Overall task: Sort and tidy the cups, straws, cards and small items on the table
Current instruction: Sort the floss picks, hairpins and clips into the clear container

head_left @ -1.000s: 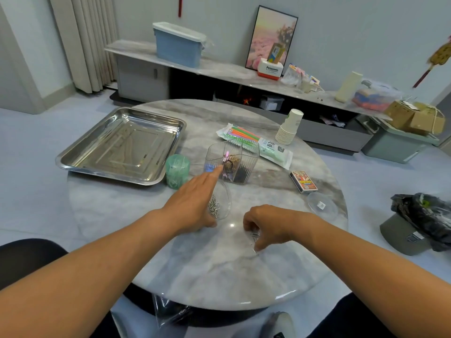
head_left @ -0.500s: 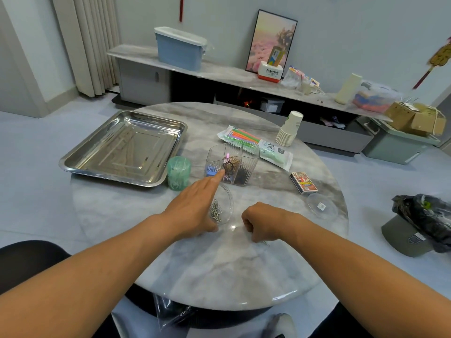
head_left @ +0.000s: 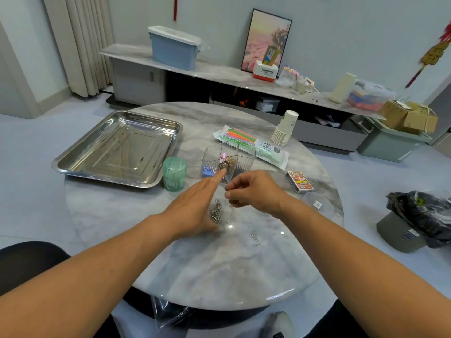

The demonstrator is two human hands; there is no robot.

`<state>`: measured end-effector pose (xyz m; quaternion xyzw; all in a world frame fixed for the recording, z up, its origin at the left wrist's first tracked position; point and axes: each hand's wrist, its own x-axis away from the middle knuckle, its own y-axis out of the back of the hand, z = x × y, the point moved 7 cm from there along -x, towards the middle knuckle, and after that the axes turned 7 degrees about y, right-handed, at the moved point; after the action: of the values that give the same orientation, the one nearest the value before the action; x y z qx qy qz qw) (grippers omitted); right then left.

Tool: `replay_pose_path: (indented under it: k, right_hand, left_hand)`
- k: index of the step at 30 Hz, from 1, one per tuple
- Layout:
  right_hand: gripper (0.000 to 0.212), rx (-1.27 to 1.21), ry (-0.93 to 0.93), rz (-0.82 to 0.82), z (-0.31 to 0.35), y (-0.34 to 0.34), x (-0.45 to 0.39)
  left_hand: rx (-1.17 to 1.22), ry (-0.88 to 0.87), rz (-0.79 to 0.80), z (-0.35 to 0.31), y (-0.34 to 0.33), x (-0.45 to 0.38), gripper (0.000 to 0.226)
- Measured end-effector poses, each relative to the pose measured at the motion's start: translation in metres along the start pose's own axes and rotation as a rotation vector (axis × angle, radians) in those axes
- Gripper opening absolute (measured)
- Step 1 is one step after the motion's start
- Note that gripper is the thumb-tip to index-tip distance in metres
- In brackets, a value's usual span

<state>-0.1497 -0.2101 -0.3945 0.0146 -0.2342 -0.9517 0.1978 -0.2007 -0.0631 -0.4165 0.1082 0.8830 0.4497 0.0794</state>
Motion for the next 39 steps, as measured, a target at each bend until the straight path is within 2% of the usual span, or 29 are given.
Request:
replay_pose_path:
  k: [4,5,8,10,12,16,22,24,27,30,33,35,36,39]
  right_hand:
    - [0.008,0.299,0.012,-0.043,0.007,0.018,0.003]
    - [0.013,0.388,-0.044,0.024,0.0,0.021,0.007]
    - [0.047,0.713,-0.275,0.356,-0.036,0.018,0.034]
    - [0.058,0.877,-0.314,0.443,-0.052,0.013,0.047]
    - [0.053,0.949,-0.257,0.415,-0.056,0.006,0.049]
    - [0.023,1.05,-0.14,0.456,-0.052,-0.01,0.041]
    - [0.011,1.259,0.018,0.502,-0.047,-0.021,0.037]
    - [0.014,1.323,0.072,0.503,-0.05,-0.023,0.039]
    - [0.016,1.322,0.099,0.457,-0.051,-0.021,0.041]
    - [0.007,1.196,0.059,0.361,-0.052,-0.011,0.043]
    - [0.004,0.861,-0.007,0.016,-0.043,0.02,0.041]
    - [0.006,0.647,0.048,-0.187,-0.025,0.034,0.038]
    - [0.007,0.589,0.094,-0.174,-0.015,0.03,0.036]
    - [0.012,0.597,0.174,0.073,0.007,0.001,0.031]
  left_hand:
    - [0.053,-0.051,0.01,0.003,0.003,0.001,0.131]
    - [0.055,-0.058,0.011,0.004,0.003,0.001,0.131]
    - [0.038,-0.062,0.013,0.007,0.003,0.001,0.134]
    - [0.022,-0.065,0.012,0.005,0.002,0.001,0.136]
    - [0.004,-0.079,0.005,0.003,0.001,0.001,0.136]
    - [-0.021,-0.111,-0.008,-0.003,-0.001,0.003,0.134]
    - [0.031,-0.096,-0.006,-0.001,0.004,0.007,0.133]
    - [0.027,-0.088,-0.009,0.0,0.005,0.007,0.133]
    - [0.027,-0.068,-0.004,0.002,0.006,0.007,0.133]
    - [0.044,-0.053,0.01,0.004,0.006,0.008,0.135]
    - [0.046,-0.055,0.008,0.003,0.006,0.007,0.136]
    - [0.046,-0.057,-0.002,0.002,0.005,0.005,0.135]
    - [0.043,-0.059,-0.002,0.002,0.004,0.005,0.134]
    - [0.04,-0.073,0.001,0.001,0.003,0.003,0.131]
